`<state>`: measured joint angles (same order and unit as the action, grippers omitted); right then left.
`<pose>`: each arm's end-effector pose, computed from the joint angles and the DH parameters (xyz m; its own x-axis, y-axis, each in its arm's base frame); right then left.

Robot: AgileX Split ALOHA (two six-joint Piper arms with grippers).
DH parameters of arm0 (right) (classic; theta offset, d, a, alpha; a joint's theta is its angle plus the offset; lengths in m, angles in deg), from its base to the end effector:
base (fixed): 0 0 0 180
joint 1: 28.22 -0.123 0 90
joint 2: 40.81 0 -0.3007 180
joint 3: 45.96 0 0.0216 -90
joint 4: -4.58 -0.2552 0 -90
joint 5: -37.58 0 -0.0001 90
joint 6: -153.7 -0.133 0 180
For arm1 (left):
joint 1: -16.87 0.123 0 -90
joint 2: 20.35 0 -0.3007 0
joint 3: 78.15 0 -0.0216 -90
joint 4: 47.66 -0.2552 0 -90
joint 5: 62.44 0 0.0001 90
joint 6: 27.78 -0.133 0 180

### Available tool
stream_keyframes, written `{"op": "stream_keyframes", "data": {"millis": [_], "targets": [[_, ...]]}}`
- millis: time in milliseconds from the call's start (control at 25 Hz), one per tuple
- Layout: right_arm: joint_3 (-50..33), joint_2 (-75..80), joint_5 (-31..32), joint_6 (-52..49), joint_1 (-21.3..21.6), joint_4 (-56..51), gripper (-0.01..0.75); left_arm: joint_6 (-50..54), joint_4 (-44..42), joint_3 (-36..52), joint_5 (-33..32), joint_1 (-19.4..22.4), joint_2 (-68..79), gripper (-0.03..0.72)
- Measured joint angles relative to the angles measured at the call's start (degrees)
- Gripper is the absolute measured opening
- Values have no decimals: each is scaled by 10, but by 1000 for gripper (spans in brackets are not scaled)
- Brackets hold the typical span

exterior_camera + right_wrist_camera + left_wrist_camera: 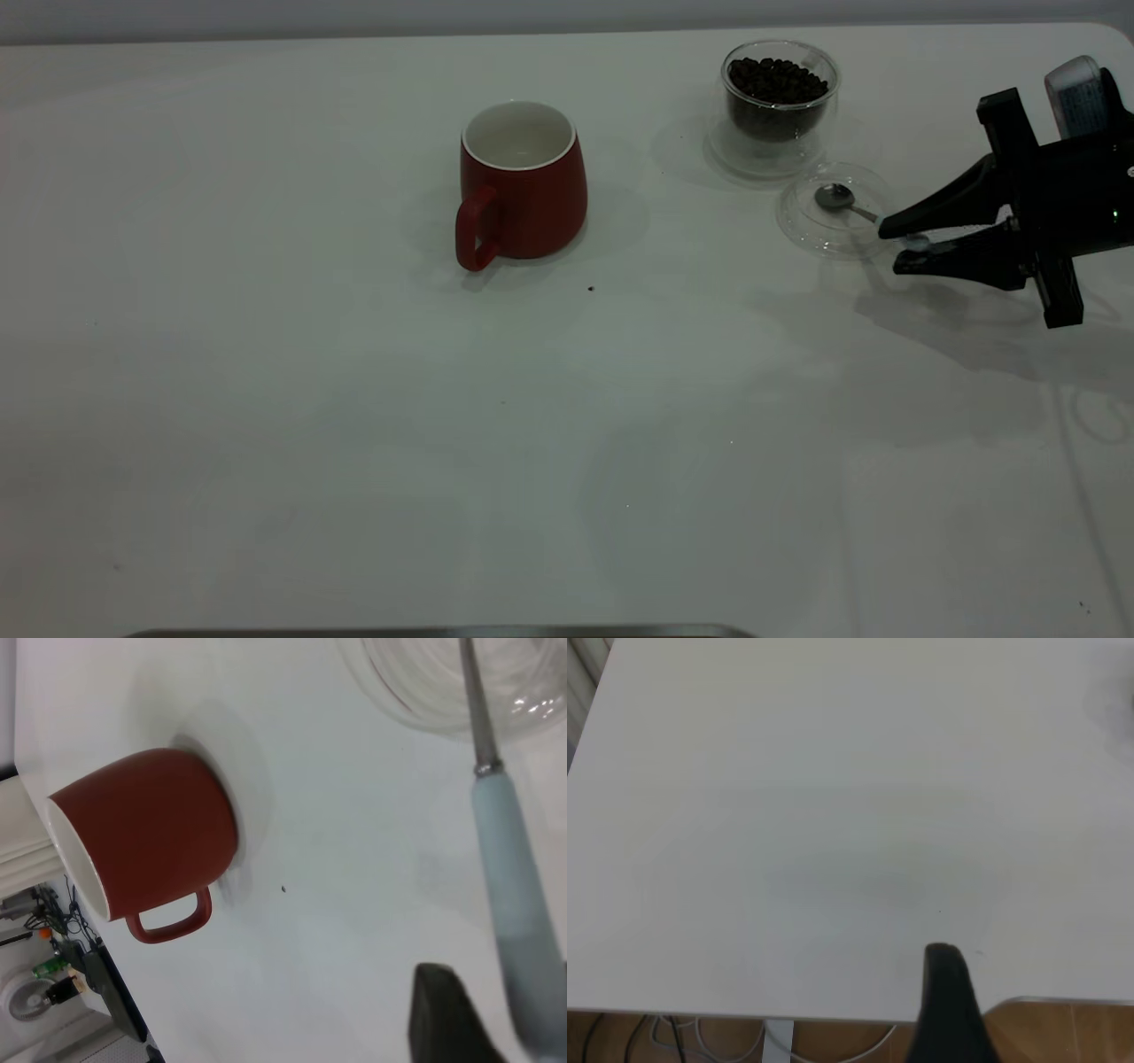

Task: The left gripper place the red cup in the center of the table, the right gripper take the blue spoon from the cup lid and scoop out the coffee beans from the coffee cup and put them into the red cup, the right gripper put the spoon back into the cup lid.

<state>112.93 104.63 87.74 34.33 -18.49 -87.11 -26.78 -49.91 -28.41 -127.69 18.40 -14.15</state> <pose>0.3630 0.0414 -0.0317 -0.8550 0.4913 0.1658 0.4242 0.4788 0.7687 0.0139 0.0051 0.2474 -0.5174 -0.0148 -0.8556 -0.0577 0.9982 0.0176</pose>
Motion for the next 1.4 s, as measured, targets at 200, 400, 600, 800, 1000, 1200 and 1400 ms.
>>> {"op": "stream_keyframes", "data": {"millis": [200, 400, 600, 800, 1000, 1200, 1400], "targets": [[0, 0, -6, 0, 0, 0, 457, 0, 0, 0, 0, 0, 0, 587], [0, 0, -35, -6, 0, 5, 504, 0, 0, 0, 0, 0, 0, 587], [0, 0, -79, -21, 0, 20, 507, 0, 0, 0, 0, 0, 0, 587], [0, 0, -91, -23, 0, 25, 507, 0, 0, 0, 0, 0, 0, 587], [0, -36, -97, -48, 0, 79, 507, 0, 0, 0, 0, 0, 0, 587], [-1, -138, -113, -172, 0, 229, 507, 2, 0, 0, 0, 0, 0, 587], [-2, -270, -100, -333, -3, 419, 507, 2, 0, 0, 0, 0, 0, 587]]}}
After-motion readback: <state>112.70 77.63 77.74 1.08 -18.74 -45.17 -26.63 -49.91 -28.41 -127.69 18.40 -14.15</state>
